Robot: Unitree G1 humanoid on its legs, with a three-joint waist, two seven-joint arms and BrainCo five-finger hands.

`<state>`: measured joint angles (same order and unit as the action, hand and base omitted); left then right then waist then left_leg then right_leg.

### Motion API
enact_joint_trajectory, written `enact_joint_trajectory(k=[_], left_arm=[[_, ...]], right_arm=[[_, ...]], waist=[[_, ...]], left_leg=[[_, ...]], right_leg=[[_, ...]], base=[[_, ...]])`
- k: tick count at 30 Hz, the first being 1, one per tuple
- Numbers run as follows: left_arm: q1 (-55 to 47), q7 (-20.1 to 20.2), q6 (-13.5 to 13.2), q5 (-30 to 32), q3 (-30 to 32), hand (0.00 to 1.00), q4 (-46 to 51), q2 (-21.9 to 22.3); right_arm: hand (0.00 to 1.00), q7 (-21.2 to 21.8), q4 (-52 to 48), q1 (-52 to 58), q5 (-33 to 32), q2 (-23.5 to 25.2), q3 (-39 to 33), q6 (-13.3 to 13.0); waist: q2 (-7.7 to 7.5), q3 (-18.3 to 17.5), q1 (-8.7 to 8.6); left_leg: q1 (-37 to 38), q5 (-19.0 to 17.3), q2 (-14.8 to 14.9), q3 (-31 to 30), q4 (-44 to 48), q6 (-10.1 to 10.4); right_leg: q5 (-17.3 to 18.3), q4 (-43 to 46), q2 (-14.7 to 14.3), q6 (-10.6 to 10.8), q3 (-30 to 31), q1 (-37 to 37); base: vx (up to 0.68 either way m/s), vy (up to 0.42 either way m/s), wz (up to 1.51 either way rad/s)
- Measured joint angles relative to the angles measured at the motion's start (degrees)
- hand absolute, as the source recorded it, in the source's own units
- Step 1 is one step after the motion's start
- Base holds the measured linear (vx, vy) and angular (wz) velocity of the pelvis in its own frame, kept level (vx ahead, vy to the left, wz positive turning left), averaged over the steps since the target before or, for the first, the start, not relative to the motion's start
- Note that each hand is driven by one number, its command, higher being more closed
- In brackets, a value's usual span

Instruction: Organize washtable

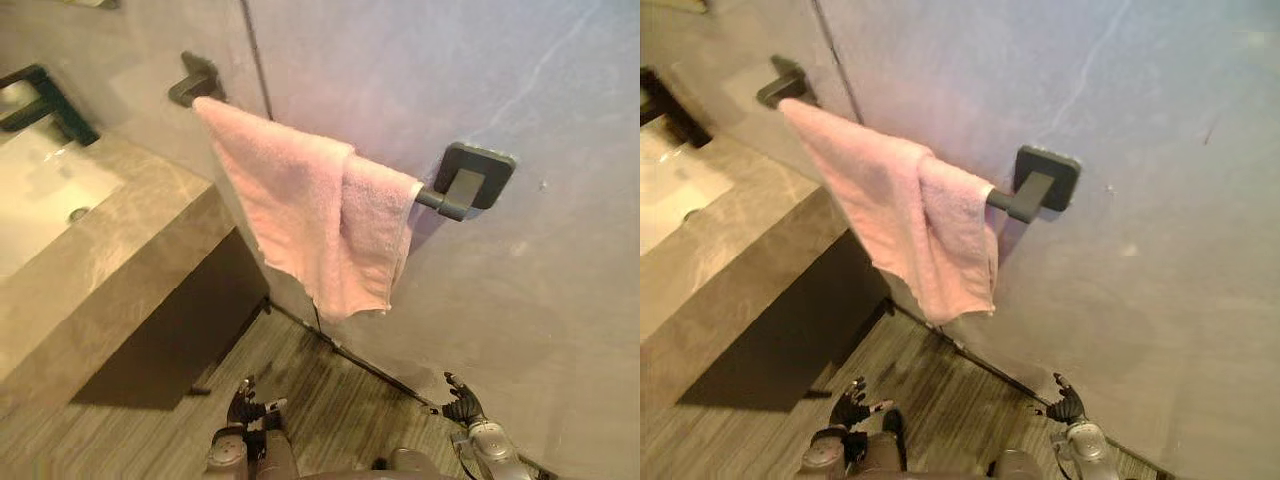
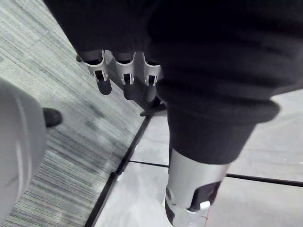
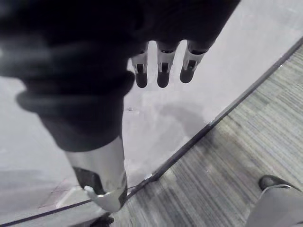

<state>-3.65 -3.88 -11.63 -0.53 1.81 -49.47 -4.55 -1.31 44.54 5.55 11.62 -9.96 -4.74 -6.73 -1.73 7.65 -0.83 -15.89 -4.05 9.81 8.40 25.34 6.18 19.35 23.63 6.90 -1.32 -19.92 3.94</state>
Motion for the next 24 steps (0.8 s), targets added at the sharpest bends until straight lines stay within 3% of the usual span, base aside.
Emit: enact_joint_trajectory(k=[2,4,6,7,8,9,10,11,12,13,15,18,20,24], left_arm=[[0.6,0.1,0.0,0.0,-1.0,0.00,0.8,-0.5],[1.4,0.1,0.0,0.0,-2.1,0.00,0.9,-0.7],[3.0,0.1,0.1,-0.1,-3.1,0.00,2.2,-1.3],[4.0,0.1,0.0,0.0,-4.2,0.00,2.6,-0.9],[5.1,0.1,0.1,0.0,-4.0,0.00,2.1,-1.6],[5.6,0.1,0.0,0.0,-4.0,0.00,1.6,-2.9],[6.2,0.1,0.2,0.1,-4.2,0.00,0.2,-2.7],[6.0,0.1,0.1,0.2,-4.2,0.00,0.2,-2.8],[5.2,0.1,0.1,0.2,-4.1,0.00,-0.1,-2.8],[4.7,0.1,0.1,0.2,-4.0,0.00,-0.6,-2.8],[3.5,0.1,0.2,0.2,-3.9,0.00,-2.0,-3.1],[2.3,0.1,0.1,1.0,-3.8,0.00,-2.6,-4.3],[1.8,0.2,0.2,1.5,-3.4,0.00,-4.1,-4.9],[-0.3,0.3,0.2,1.9,-3.2,0.00,-4.2,-4.6]], right_arm=[[0.00,0.0,-0.5,1.7,-0.5,0.6,-1.4,0.0],[0.00,-0.1,-0.5,2.6,-0.9,0.7,-2.4,0.1],[0.00,-0.4,-0.2,2.3,-2.0,0.7,-2.9,0.5],[0.00,-0.7,0.3,1.7,-2.1,0.6,-3.2,0.4],[0.00,-1.3,1.2,-0.6,-2.3,1.2,-3.8,0.2],[0.00,-1.4,1.2,-1.0,-2.5,1.7,-4.1,0.1],[0.00,-1.8,1.8,-2.5,-2.6,2.2,-5.2,-0.1],[0.00,-2.4,1.7,-3.7,-2.6,2.4,-6.0,0.0],[0.00,-2.3,1.8,-4.1,-2.6,2.6,-5.6,0.0],[0.00,-2.3,1.8,-4.3,-2.6,2.9,-5.1,0.0],[0.00,-2.2,1.8,-4.4,-2.5,3.0,-3.2,0.3],[0.00,-2.2,1.8,-2.9,-2.6,3.4,-3.2,0.5],[0.00,-2.2,1.8,-1.6,-2.6,3.4,-3.2,0.5],[0.00,-2.1,1.9,0.3,-2.6,3.5,-3.2,0.5]], waist=[[0.21,0.0,-1.26],[1.15,-0.3,-1.99],[1.59,-0.1,-2.11],[3.03,0.4,-2.59],[2.25,0.3,-3.63],[1.43,0.7,-3.76],[3.02,1.7,-3.49],[2.91,2.4,-3.31],[3.15,2.6,-3.19],[3.25,2.7,-3.05],[3.97,3.3,-3.32],[2.72,4.6,-3.41],[2.12,4.9,-3.39],[1.66,5.2,-3.24]], left_leg=[[4.8,-6.9,0.3,9.5,6.1,-2.3],[7.1,-9.4,0.8,13.7,4.7,-3.2],[6.5,-7.1,-0.5,13.4,-2.7,-4.6],[7.6,-3.3,-1.4,11.0,-9.2,-4.9],[8.7,0.5,-3.1,9.3,-15.8,-3.8],[9.2,-0.7,-3.7,11.1,-14.2,-2.2],[10.8,-1.8,-2.6,11.1,-17.1,-2.5],[12.4,2.0,-3.2,12.2,-21.3,-1.3],[13.8,3.9,-4.0,12.0,-24.3,-2.6],[14.3,4.8,-4.4,11.8,-26.0,-2.8],[14.3,6.5,-4.6,9.3,-29.2,-3.4],[13.8,7.8,-5.3,5.6,-31.2,-3.0],[12.7,9.4,-5.9,2.3,-31.3,-2.7],[12.4,9.7,-6.3,0.1,-30.9,-2.8]], right_leg=[[-0.4,-2.2,-0.1,-0.7,-7.8,-3.1],[-0.4,-2.5,-0.1,-0.7,-12.8,-4.2],[-1.9,-0.2,-0.5,-3.1,-17.3,-3.1],[-1.9,2.7,-0.5,-4.3,-17.1,0.6],[-6.2,-12.6,-2.5,-2.0,-15.0,0.7],[-15.5,-18.1,-1.9,-1.2,-15.5,-0.5],[-17.1,-18.6,-3.0,-2.8,-17.8,-1.6],[-17.6,-18.5,-2.3,-2.8,-17.6,-1.6],[-17.4,-17.7,-2.1,-2.5,-17.4,-1.4],[-17.4,-16.8,-1.9,-2.5,-16.5,-1.1],[-18.1,-13.8,-2.8,-1.4,-4.1,1.2],[-17.5,-13.5,-3.8,0.6,9.1,1.6],[-14.4,-12.8,-3.5,3.0,11.4,1.5],[-12.8,-12.3,-2.8,3.6,7.7,1.1]], base=[[-0.11,-0.138,1.54],[-0.07,-0.040,1.57],[-0.09,0.002,1.70],[-0.14,-0.023,1.69],[-0.13,-0.039,1.56],[-0.09,-0.044,1.35],[-0.07,0.035,0.81],[-0.10,0.081,0.55],[-0.14,0.107,0.25],[-0.18,0.090,0.13],[-0.18,0.074,0.34],[-0.10,0.083,0.63],[-0.06,0.046,0.82],[-0.04,-0.018,0.55]])
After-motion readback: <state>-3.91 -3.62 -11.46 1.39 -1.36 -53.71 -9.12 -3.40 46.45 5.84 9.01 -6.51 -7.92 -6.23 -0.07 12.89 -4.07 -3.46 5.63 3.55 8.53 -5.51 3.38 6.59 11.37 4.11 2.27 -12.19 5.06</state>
